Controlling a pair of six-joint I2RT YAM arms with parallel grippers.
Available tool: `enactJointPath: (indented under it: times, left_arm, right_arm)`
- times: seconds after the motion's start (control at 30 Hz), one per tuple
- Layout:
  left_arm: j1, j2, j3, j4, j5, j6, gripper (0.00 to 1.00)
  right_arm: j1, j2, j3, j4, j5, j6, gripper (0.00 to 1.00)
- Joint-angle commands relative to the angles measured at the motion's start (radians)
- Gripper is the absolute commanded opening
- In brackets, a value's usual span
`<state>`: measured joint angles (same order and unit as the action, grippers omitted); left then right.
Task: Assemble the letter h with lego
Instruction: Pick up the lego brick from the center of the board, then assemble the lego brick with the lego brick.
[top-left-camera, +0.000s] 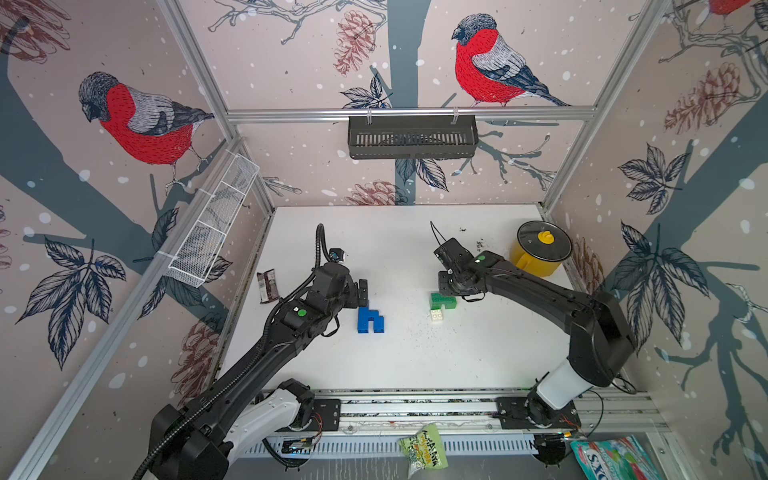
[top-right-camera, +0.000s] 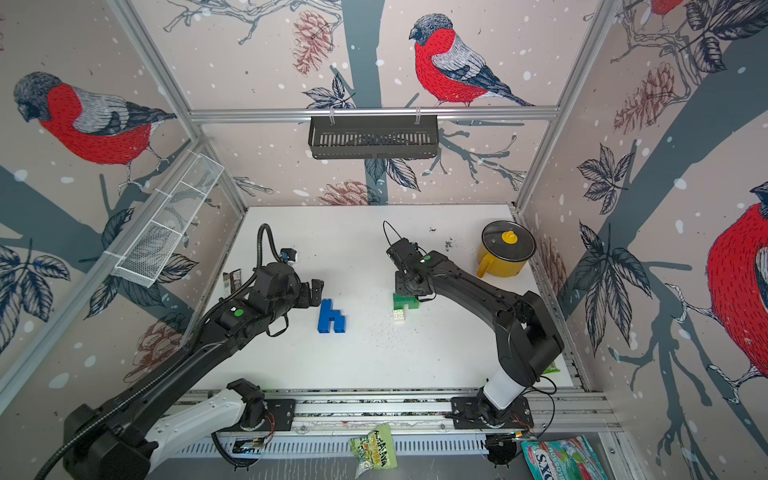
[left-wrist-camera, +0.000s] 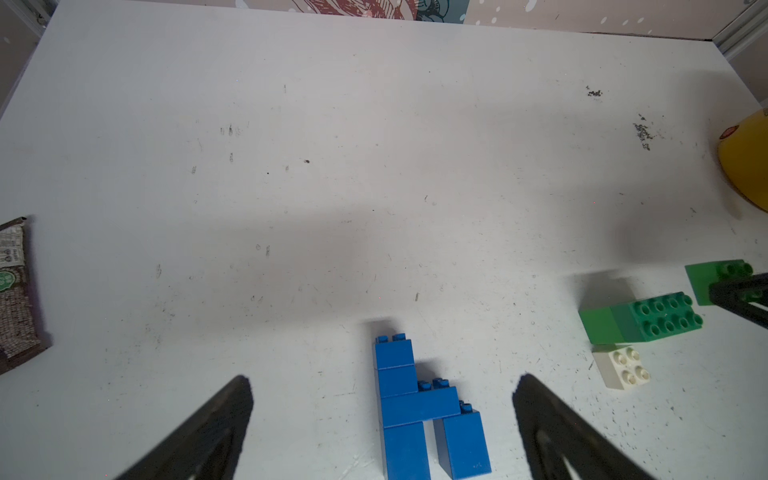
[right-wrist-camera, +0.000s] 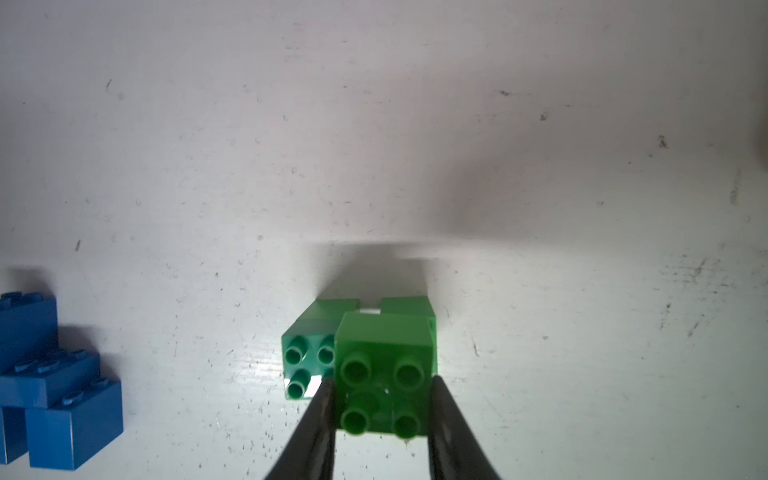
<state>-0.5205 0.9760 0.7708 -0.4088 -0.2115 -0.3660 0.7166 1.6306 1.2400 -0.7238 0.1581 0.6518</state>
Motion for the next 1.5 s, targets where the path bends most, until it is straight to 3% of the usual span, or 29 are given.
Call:
enactJointPath:
  times: [0.0,0.43,1.47]
  left_arm:
    - [0.002,-0.013,-0.004,-0.002,-0.002,0.006,0.98]
    - [0.001,-0.028,-0.01,-0.001,0.003,0.008,0.98]
    - [0.002,-0.025,-0.014,-0.004,0.007,0.008,0.98]
  right_arm:
    - [0.027,0.011,0.019,-0.053,0.005,-0.018,0.1]
    - [0.086,0.064,0.054,-0.085,0.006,-0.014,0.09]
    - [0.064,0.09,0.05,-0.04,-0.051,-0.012,0.06]
